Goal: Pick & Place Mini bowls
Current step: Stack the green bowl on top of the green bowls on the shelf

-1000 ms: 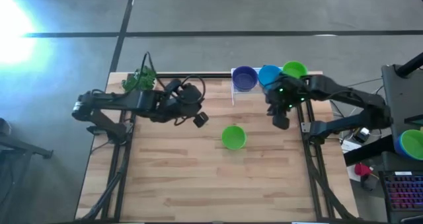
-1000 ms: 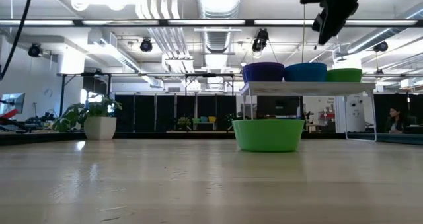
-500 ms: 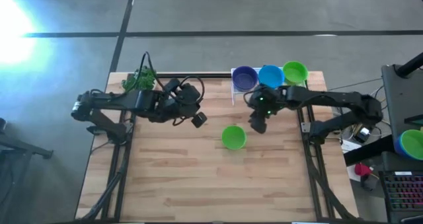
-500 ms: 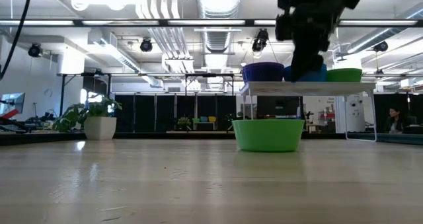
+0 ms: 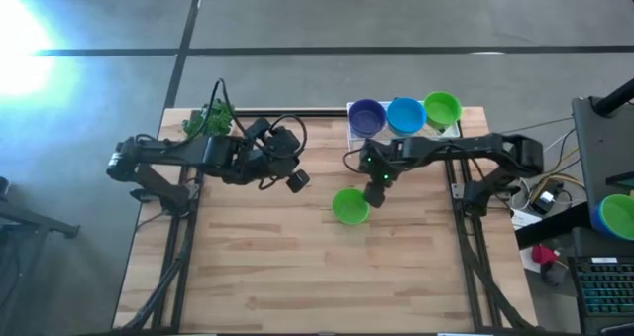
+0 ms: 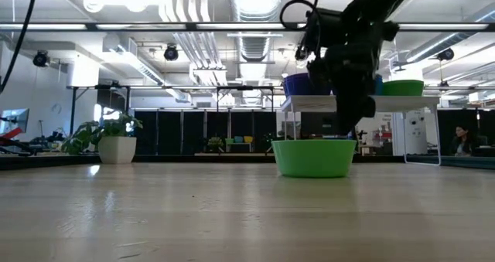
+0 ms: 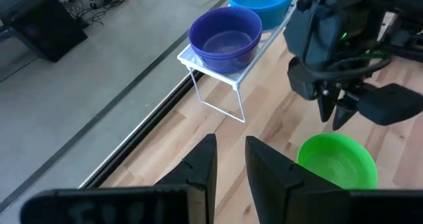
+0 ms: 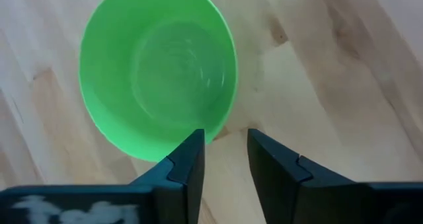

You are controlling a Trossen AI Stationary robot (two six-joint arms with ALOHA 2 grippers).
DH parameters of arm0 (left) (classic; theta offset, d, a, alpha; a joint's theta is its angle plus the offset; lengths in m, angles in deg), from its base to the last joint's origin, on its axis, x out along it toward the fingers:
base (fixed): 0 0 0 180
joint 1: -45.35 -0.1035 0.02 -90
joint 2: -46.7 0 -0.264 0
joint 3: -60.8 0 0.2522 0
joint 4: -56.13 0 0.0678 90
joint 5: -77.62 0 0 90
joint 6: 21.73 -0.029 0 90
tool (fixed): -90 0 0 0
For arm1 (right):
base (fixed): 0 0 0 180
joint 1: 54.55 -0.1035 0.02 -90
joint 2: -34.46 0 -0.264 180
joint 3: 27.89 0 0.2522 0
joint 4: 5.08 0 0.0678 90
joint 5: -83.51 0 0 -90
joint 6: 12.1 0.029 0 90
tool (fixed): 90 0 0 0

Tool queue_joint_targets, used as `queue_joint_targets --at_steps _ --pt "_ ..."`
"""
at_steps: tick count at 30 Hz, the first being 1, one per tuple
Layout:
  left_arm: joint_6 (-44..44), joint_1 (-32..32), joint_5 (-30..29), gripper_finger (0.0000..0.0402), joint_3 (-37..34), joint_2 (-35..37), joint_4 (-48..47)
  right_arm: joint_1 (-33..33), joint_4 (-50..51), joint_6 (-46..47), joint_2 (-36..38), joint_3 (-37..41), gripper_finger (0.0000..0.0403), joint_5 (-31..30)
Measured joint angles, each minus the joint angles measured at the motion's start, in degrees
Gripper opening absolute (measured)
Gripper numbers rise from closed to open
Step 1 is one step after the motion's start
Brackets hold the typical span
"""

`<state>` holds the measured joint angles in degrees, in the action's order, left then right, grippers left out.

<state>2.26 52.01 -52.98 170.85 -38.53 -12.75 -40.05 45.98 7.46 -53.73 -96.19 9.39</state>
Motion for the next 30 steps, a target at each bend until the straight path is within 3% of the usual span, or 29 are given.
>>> queue_joint_targets --at_steps 20,30 --pt "0.0 0.0 0.0 0.0074 0.0 0.0 -1.1 -0.7 -4.6 0.1 -6.5 -1.4 0.0097 0.7" --pt "0.0 0.0 0.0 0.0074 0.0 0.0 -1.2 -0.9 -5.0 3.1 -6.6 -1.2 0.0047 0.6"
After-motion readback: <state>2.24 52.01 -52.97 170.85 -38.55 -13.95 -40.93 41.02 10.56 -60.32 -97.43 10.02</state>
